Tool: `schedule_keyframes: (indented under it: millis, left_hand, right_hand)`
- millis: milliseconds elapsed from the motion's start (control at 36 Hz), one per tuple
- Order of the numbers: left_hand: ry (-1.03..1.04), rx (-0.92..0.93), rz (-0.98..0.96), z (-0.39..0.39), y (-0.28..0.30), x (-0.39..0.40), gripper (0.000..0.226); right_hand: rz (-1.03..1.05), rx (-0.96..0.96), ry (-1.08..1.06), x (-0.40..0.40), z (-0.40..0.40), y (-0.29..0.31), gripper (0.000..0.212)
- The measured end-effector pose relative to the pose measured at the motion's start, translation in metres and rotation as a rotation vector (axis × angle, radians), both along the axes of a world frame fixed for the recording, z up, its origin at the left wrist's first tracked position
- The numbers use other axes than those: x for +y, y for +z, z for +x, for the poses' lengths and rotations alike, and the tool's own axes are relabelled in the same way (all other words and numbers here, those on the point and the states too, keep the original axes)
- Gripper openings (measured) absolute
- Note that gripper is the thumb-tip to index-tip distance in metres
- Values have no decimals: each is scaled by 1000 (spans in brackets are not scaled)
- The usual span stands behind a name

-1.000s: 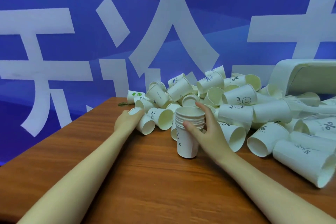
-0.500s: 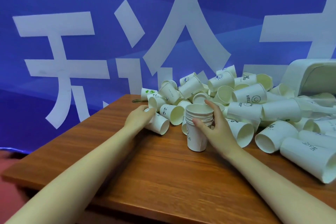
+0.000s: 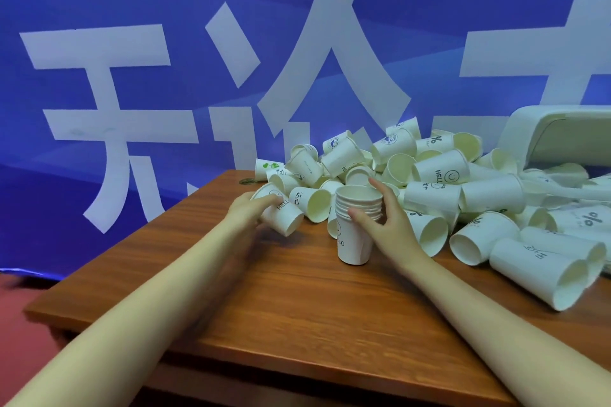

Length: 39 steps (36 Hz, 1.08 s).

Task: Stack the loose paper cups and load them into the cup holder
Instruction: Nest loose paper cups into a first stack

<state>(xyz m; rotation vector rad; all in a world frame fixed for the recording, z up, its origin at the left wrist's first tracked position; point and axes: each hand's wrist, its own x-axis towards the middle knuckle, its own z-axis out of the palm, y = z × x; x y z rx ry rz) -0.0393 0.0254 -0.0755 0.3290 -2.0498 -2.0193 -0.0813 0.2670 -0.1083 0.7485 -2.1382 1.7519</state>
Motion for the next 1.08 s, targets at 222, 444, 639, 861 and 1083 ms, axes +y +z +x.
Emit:
schedule_keyframes:
  millis: [222,444,639,861,1083]
  left_hand:
    - [-107,327,61,14,57,22,54]
    - [-137,493,-399,15,53,45,46]
    - [-265,544,-591,3,23,49,49]
    - [-427,516,-594,-8,-1,55,38]
    - [-434,480,-395,-10,-12,55,59]
  right_hand:
    - [209,-26,27,-9,6,20,70]
    - [208,-10,63,-20,21,16,70]
    - [208,52,112,-17,22,18,55]
    - [241,10,149,8,9,8,64]
    - [288,165,-28,41,9,28,40]
